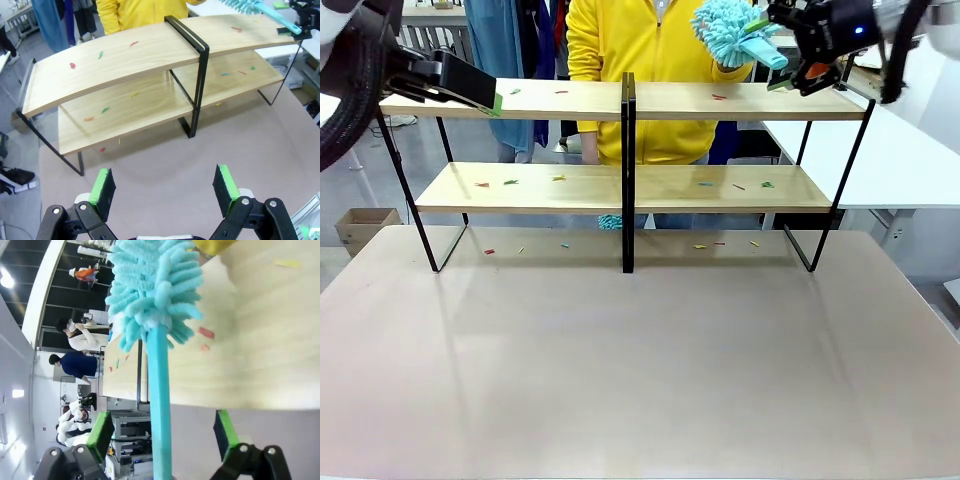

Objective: Clean the shelves.
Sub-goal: Pick up the Duster when the human hands it over.

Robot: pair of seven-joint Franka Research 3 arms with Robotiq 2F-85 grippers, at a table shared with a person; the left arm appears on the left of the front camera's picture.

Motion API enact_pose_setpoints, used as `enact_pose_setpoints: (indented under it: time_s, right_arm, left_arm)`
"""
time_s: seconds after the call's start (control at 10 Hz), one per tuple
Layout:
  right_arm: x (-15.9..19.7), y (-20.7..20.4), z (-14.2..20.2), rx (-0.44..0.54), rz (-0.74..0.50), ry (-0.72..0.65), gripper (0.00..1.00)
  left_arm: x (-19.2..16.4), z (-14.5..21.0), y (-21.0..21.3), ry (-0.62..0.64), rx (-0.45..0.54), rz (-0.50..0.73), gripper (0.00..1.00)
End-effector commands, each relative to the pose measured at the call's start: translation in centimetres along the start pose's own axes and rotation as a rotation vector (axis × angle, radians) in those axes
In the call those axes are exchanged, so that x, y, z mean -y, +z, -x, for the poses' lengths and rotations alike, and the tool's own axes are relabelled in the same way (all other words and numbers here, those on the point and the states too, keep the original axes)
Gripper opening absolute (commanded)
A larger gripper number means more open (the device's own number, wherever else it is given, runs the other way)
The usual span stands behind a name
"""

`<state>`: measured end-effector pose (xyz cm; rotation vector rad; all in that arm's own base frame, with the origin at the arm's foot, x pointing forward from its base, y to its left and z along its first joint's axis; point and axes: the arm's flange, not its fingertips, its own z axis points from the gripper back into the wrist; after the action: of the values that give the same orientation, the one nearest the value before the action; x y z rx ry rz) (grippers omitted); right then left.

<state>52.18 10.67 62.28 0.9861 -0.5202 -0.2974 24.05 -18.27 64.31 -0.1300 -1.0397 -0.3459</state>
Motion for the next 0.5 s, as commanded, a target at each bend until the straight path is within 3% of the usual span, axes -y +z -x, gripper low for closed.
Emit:
enact_pose_setpoints:
  time_s: [0.0,0.4]
  right_arm:
    - [-0.11,-0.88,-1.36,-0.001,-0.036,0.011,1.00]
    - [0.13,-0.33,-1.49,0.026,-0.065,0.019,1.00]
  left_arm:
    - [-0.04,0.14,0.09,0.001,0.002,-0.003,1.00]
    - [-0.04,0.14,0.09,0.001,0.002,-0.003,1.00]
